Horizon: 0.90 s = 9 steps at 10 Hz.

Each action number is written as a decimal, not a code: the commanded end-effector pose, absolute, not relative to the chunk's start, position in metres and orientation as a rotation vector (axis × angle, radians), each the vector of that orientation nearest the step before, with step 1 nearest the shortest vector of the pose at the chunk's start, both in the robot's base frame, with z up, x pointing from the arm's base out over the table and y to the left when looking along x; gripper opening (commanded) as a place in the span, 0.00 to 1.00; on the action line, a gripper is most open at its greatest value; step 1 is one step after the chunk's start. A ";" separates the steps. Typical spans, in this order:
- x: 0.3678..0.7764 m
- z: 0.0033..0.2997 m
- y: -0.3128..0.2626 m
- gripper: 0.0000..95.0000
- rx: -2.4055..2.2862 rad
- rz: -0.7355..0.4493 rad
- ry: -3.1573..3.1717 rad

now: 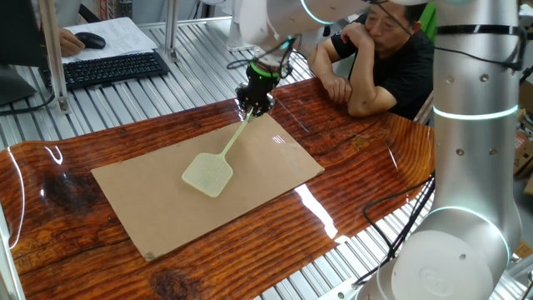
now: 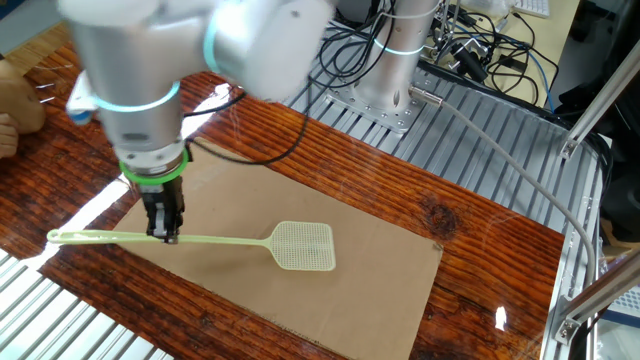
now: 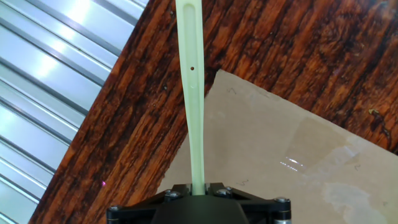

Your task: Swat with a flyswatter

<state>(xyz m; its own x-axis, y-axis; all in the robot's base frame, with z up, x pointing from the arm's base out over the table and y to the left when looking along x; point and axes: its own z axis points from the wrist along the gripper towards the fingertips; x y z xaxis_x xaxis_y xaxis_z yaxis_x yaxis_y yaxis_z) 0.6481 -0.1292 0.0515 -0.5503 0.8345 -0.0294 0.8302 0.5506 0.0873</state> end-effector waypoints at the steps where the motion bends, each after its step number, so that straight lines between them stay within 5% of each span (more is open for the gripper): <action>1: 0.652 0.049 -0.129 0.00 1.460 0.102 2.704; 9: 0.653 0.047 -0.129 0.00 1.462 0.102 2.699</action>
<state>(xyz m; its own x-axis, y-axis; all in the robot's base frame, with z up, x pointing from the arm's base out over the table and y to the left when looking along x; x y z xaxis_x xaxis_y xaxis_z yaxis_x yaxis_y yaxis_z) 0.6533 -0.1288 0.0470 -0.5450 0.8379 -0.0298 0.8333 0.5452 0.0914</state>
